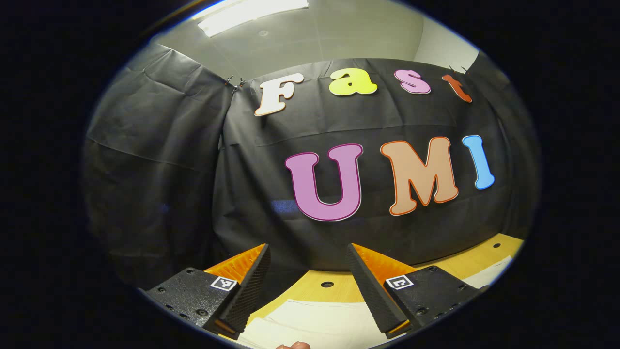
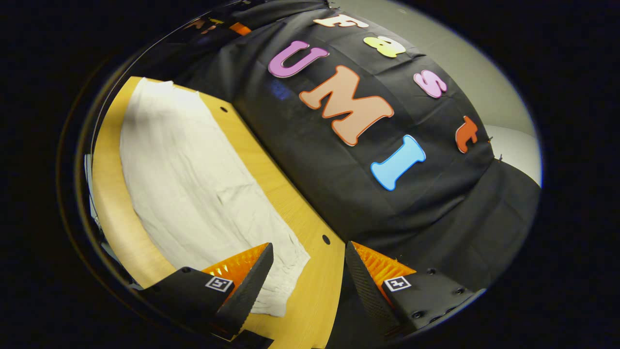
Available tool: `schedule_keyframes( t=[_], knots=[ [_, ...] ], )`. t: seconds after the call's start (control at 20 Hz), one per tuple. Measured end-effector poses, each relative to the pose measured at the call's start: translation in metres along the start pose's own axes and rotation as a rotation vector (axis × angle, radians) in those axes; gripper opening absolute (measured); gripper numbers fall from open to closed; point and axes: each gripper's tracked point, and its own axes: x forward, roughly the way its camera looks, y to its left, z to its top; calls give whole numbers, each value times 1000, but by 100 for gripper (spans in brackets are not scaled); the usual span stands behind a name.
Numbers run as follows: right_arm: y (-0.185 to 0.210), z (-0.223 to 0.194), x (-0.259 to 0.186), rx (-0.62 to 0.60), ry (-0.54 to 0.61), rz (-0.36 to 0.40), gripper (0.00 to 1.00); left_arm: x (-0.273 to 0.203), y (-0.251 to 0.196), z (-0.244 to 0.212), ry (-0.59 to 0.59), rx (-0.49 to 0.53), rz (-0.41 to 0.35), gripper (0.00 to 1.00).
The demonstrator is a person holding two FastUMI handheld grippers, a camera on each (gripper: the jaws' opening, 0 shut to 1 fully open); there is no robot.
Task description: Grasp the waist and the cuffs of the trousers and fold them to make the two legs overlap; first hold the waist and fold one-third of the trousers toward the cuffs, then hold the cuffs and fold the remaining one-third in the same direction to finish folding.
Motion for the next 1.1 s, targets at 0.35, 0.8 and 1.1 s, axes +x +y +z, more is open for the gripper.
schedule_keyframes(
  t=[0.35, 0.8, 1.1],
  knots=[
    [68, -60, -2, -191, 93, 226, 100, -4, -4, -8, 10, 35, -4, 95],
    [117, -113, -2, -382, 191, 399, 97, -10, 13, -23, 37, 111, 5, 96],
    [119, -115, 18, -442, 195, 400, 92, -16, 27, -31, 45, 160, 9, 96]
  ],
)
